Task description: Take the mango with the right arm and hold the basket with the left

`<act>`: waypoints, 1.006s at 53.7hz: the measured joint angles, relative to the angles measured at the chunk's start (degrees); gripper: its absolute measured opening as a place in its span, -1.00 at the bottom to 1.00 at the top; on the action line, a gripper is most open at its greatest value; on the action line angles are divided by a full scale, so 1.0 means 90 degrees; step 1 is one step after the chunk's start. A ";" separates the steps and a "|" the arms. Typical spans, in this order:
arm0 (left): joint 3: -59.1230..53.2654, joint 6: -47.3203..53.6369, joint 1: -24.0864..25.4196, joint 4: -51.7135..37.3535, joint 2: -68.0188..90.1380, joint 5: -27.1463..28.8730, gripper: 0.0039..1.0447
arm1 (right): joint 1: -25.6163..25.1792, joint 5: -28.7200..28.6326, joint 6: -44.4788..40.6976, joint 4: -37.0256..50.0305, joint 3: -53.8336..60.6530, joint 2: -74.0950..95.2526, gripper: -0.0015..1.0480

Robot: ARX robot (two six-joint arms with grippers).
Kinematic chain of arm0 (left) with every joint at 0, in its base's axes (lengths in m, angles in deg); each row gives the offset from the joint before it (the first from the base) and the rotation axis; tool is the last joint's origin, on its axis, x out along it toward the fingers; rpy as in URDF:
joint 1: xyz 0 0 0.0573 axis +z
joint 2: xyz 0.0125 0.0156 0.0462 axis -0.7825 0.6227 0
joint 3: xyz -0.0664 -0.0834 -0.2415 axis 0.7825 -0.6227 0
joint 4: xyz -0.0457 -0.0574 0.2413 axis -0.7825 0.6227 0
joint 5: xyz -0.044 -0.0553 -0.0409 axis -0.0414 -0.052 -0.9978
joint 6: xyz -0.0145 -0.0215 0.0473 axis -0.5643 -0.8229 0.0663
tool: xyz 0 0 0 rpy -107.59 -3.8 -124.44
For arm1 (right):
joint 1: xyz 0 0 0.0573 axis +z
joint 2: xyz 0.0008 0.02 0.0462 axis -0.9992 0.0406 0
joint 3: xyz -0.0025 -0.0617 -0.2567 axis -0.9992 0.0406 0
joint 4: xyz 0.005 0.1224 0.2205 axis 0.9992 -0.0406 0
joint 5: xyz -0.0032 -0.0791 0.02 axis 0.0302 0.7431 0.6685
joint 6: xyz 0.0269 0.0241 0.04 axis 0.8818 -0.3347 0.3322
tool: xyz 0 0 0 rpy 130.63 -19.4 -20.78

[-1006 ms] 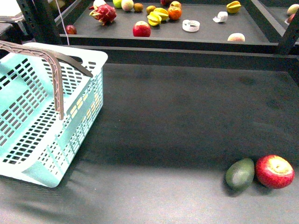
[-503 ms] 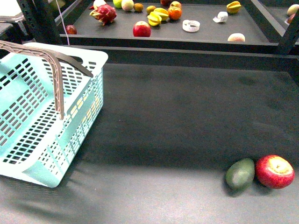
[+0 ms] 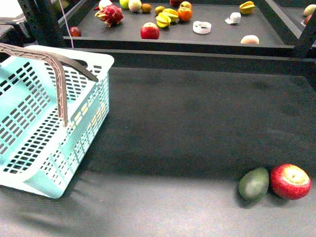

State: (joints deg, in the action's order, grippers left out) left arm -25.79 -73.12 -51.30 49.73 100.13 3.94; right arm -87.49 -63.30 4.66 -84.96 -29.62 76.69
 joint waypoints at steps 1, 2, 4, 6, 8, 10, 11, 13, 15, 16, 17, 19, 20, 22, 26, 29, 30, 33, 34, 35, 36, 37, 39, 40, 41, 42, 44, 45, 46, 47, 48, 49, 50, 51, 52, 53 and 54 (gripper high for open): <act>0.0000 0.0000 0.0000 0.0078 -0.0085 0.0005 -0.93 | -0.0002 0.0000 0.0000 0.0000 0.0000 0.0002 0.85; 0.0000 0.0000 0.0000 0.0153 -0.0168 0.0005 -0.93 | -0.0002 -0.0002 0.0000 0.0000 0.0000 0.0000 0.85; 0.0000 0.0000 0.0000 0.0301 -0.0330 0.0005 -0.93 | -0.0002 -0.0002 0.0000 0.0000 0.0000 0.0000 0.85; 0.0000 0.0000 0.0000 0.0449 -0.0486 0.0005 -0.93 | 0.0000 -0.0002 0.0000 0.0000 0.0000 0.0002 0.85; 0.0000 0.0000 -0.0002 0.0556 -0.0600 0.0005 -0.93 | 0.0000 -0.0005 0.0000 0.0000 0.0000 0.0002 0.85; 0.0000 0.0000 -0.0005 0.0692 -0.0750 0.0005 -0.93 | -0.0002 -0.0005 0.0000 0.0000 0.0000 0.0000 0.85; 0.0000 0.0000 -0.0005 0.0760 -0.0821 0.0005 -0.93 | 0.0000 -0.0005 0.0000 0.0000 0.0000 0.0000 0.85; 0.0000 0.0000 -0.0005 0.0886 -0.0957 0.0005 -0.93 | 0.0000 -0.0005 0.0000 0.0000 0.0000 0.0002 0.85; 0.0000 0.0000 -0.0005 0.1010 -0.1083 0.0007 -0.93 | 0.0000 -0.0005 0.0000 0.0000 0.0000 0.0000 0.85; 0.0000 0.0000 -0.0005 0.1071 -0.1146 0.0007 -0.93 | 0.0000 -0.0002 0.0000 0.0000 0.0000 0.0000 0.85; 0.0000 0.0000 -0.0005 0.1132 -0.1209 0.0007 -0.93 | -0.0002 -0.0002 0.0000 0.0000 0.0000 0.0000 0.85; 0.0000 0.0000 -0.0005 0.1248 -0.1328 0.0005 -0.93 | -0.0002 -0.0002 0.0000 0.0000 0.0000 0.0000 0.85; 0.0000 0.0000 -0.0005 0.1331 -0.1416 0.0005 -0.93 | 0.0000 -0.0002 0.0000 0.0000 0.0000 0.0000 0.85; -0.0002 0.0000 -0.0007 0.1435 -0.1523 0.0005 -0.93 | -0.0002 -0.0002 0.0000 0.0000 0.0000 0.0000 0.85; -0.0002 0.0000 -0.0007 0.1630 -0.1722 0.0007 -0.93 | -0.0002 -0.0005 0.0000 0.0000 0.0000 0.0000 0.85; 0.0000 0.0000 -0.0007 0.1770 -0.1865 0.0007 -0.93 | 0.0000 -0.0005 0.0000 0.0000 0.0000 0.0000 0.85; -0.0002 0.0000 -0.0007 0.1814 -0.1911 0.0007 -0.93 | -0.0002 -0.0005 0.0000 0.0000 0.0000 0.0002 0.85; -0.0002 0.0000 -0.0007 0.1987 -0.2084 0.0005 -0.93 | -0.0002 -0.0002 0.0000 0.0000 0.0000 0.0000 0.85; 0.0000 0.0000 -0.0007 0.2047 -0.2144 0.0005 -0.93 | 0.0000 -0.0002 0.0000 0.0000 0.0000 0.0000 0.85; -0.0002 0.0000 -0.0007 0.2086 -0.2181 0.0005 -0.93 | -0.0002 -0.0002 0.0002 0.0000 0.0000 0.0002 0.85; 0.0000 0.0000 -0.0007 0.2142 -0.2239 0.0005 -0.93 | -0.0002 -0.0002 0.0000 0.0000 0.0000 0.0000 0.85; 0.0000 0.0000 -0.0007 0.2198 -0.2295 0.0007 -0.93 | 0.0000 -0.0002 0.0000 0.0000 0.0000 0.0002 0.85; -0.0002 0.0000 -0.0007 0.2268 -0.2365 0.0007 -0.93 | 0.0000 -0.0002 0.0002 0.0000 0.0000 0.0000 0.85; 0.0000 0.0000 -0.0007 0.2302 -0.2399 0.0005 -0.93 | -0.0002 -0.0005 0.0000 0.0000 0.0000 0.0002 0.85; -0.0002 0.0000 -0.0007 0.2336 -0.2431 0.0007 -0.93 | -0.0002 -0.0005 0.0000 0.0000 0.0000 0.0000 0.85; -0.0002 0.0000 -0.0007 0.2370 -0.2465 0.0007 -0.93 | -0.0002 -0.0005 0.0000 0.0000 0.0000 0.0000 0.85; -0.0002 0.0000 -0.0007 0.2431 -0.2528 0.0007 -0.93 | -0.0002 -0.0005 0.0000 0.0000 0.0000 0.0000 0.85; 0.0000 0.0000 -0.0007 0.2463 -0.2557 0.0007 -0.93 | 0.0000 -0.0005 0.0000 0.0000 0.0000 0.0000 0.85; 0.0000 0.0000 -0.0007 0.2492 -0.2586 0.0007 -0.93 | -0.0002 -0.0002 0.0000 0.0000 0.0000 0.0000 0.85; 0.0000 0.0000 -0.0007 0.2521 -0.2616 0.0007 -0.93 | -0.0002 -0.0002 0.0000 0.0000 0.0000 0.0000 0.85; -0.0002 0.0000 -0.0007 0.2550 -0.2642 0.0007 -0.93 | 0.0000 -0.0002 0.0000 0.0000 0.0000 0.0002 0.85; 0.0000 0.0000 -0.0007 0.2584 -0.2676 0.0005 -0.93 | 0.0000 -0.0002 0.0000 0.0000 0.0000 0.0002 0.85; 0.0000 0.0000 -0.0007 0.2844 -0.2897 0.0007 -0.93 | 0.0000 -0.0005 0.0000 0.0000 0.0000 0.0000 0.85; 0.0000 0.0002 -0.0010 0.3252 -0.3169 0.0000 -0.93 | -0.0002 -0.0002 0.0000 0.0000 0.0000 0.0000 0.85; 0.0000 0.0002 -0.0010 0.3461 -0.3339 0.0000 -0.93 | 0.0000 -0.0002 0.0000 0.0000 0.0000 0.0002 0.85; 0.0000 0.0002 -0.0010 0.3582 -0.3480 0.0005 -0.93 | -0.0002 -0.0002 0.0000 0.0000 0.0000 0.0000 0.85; 0.0000 0.0002 -0.0010 0.3633 -0.3597 0.0007 -0.93 | -0.0002 0.0000 0.0000 0.0000 0.0000 0.0002 0.85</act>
State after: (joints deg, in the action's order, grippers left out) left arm -25.79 -73.10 -51.39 82.42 67.76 4.01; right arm -87.51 -63.30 4.66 -84.96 -29.62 76.71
